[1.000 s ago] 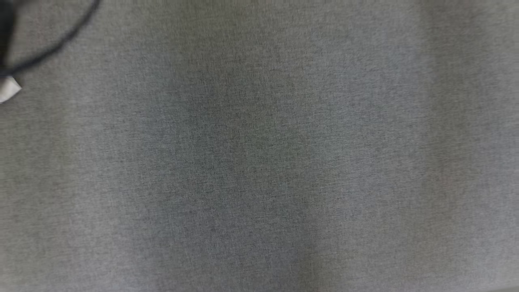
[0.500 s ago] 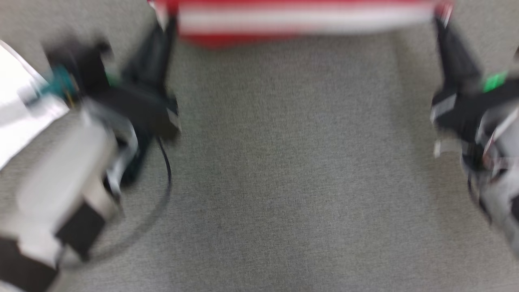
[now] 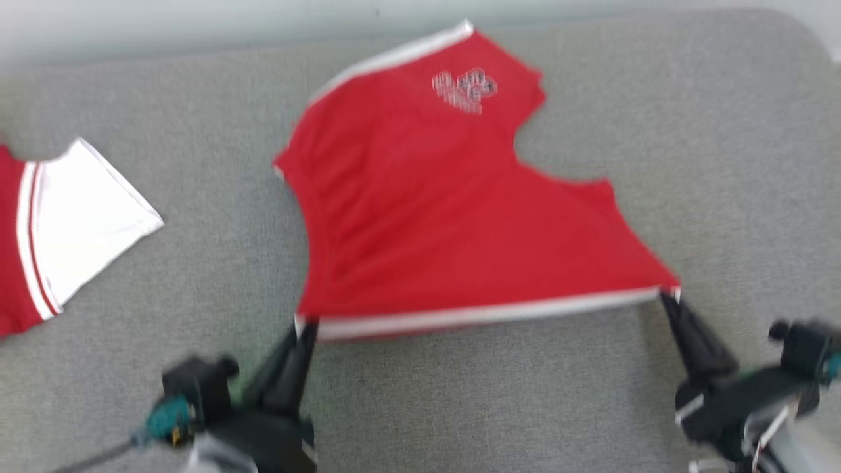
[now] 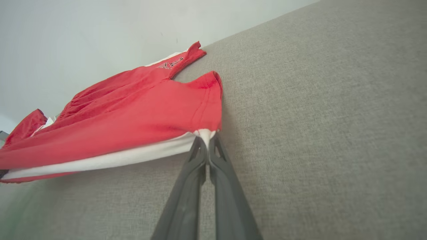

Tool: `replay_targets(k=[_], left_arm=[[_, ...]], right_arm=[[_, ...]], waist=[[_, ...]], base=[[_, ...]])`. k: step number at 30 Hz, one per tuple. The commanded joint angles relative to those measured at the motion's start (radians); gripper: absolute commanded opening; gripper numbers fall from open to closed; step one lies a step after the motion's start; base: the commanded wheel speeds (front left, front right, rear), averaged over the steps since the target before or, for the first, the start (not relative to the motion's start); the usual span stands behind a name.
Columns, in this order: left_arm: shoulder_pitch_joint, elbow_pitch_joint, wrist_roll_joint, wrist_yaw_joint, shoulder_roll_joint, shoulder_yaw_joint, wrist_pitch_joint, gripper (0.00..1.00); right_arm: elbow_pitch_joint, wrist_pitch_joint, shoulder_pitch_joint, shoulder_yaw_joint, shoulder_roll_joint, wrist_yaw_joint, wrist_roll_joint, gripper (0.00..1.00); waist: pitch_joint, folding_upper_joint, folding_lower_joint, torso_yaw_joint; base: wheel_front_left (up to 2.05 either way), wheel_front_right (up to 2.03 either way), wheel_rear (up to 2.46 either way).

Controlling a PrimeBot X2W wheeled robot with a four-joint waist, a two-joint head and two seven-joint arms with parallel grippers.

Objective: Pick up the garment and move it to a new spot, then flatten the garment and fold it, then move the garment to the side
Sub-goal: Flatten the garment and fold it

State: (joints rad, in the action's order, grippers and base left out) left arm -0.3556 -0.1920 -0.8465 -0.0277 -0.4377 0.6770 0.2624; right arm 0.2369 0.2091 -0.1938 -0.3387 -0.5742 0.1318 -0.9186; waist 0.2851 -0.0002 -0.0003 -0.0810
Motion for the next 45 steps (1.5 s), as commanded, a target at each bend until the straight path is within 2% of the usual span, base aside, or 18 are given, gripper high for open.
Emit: replay_targets(k=[1, 13, 19, 24, 33, 40, 45], left_arm=[[0.024, -0.002, 0.013, -0.005, -0.002, -0.012, 0.003, 0.0], [0.301, 0.021, 0.077, 0.021, 0.022, -0.146, 0.004, 0.0], [0.331, 0.051, 0.121, 0.04, 0.045, -0.15, 0.004, 0.0], [0.284, 0.07, 0.174, 0.064, 0.079, -0.127, 0.004, 0.0], [0.154, 0.035, 0.225, 0.109, 0.139, -0.097, 0.004, 0.0], [0.009, -0.041, 0.212, 0.133, 0.191, -0.102, 0.003, 0.0], [-0.09, -0.111, 0.202, 0.146, 0.231, -0.119, 0.003, 0.0]], right_arm=[[-0.005, -0.004, 0.029, 0.012, 0.007, -0.002, 0.016, 0.0], [-0.182, -0.123, 0.424, 0.185, 0.164, -0.003, 0.133, 0.0], [-0.281, -0.191, 0.495, 0.286, 0.247, -0.003, 0.18, 0.0], [-0.323, -0.254, 0.44, 0.339, 0.265, -0.002, 0.201, 0.0], [-0.293, -0.345, 0.262, 0.365, 0.224, -0.002, 0.214, 0.0], [-0.186, -0.4, 0.033, 0.345, 0.175, -0.002, 0.206, 0.0], [-0.064, -0.419, -0.159, 0.288, 0.141, -0.002, 0.221, 0.0]], waist=[[-0.04, 0.0002, 0.0003, -0.008], [-0.131, 0.0002, 0.0003, 0.017], [-0.145, 0.0002, 0.0003, 0.042], [-0.152, 0.0002, 0.0003, 0.07], [-0.146, 0.0002, 0.0003, 0.123], [-0.099, 0.0002, 0.0003, 0.153], [-0.057, 0.0002, 0.0003, 0.175]], base=[[0.0, 0.0, 0.0], [0.0, 0.0, 0.0], [0.0, 0.0, 0.0], [0.0, 0.0, 0.0], [0.0, 0.0, 0.0], [0.0, 0.0, 0.0], [0.0, 0.0, 0.0]])
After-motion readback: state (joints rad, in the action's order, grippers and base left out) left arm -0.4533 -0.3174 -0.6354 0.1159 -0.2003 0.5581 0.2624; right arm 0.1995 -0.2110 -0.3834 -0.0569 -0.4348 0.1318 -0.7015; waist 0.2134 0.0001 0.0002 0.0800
